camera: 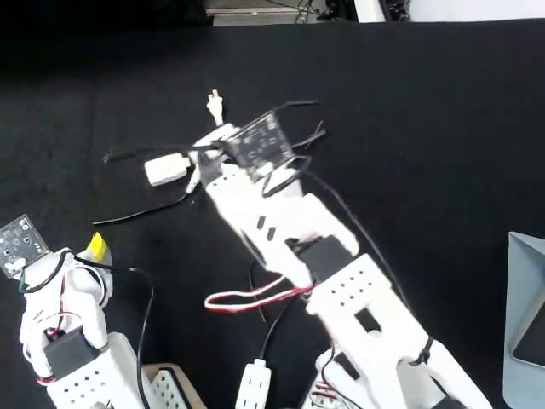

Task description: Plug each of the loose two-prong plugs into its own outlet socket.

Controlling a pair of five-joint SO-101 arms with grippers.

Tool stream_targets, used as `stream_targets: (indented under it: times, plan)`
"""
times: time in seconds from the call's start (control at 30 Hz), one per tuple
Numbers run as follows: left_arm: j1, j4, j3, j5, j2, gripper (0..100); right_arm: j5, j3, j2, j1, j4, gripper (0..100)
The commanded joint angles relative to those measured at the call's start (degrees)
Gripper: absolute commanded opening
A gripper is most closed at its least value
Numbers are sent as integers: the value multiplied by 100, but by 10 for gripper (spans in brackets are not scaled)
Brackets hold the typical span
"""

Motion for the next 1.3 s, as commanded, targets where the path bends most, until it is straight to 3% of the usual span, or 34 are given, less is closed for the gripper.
stream_targets:
  times: [0.0,0.33,0.6,0.73,1.13,1.27]
  plan:
    - [-66,-114,-40,26,-18,270,53,-356,-189,580,-193,12]
    - [-66,-105,-40,26,-18,270,62,-374,207,1749,-220,14]
    - [-66,-105,-40,18,-18,270,26,-637,2053,2637,-1714,15]
    - [-66,-105,-31,18,-18,270,18,-1270,3204,2945,-1987,15]
    - [-40,-114,22,9,-18,270,9,-3389,5824,3218,-1978,17]
    - [-31,-114,22,9,-18,270,9,-3556,5938,3200,-1978,111]
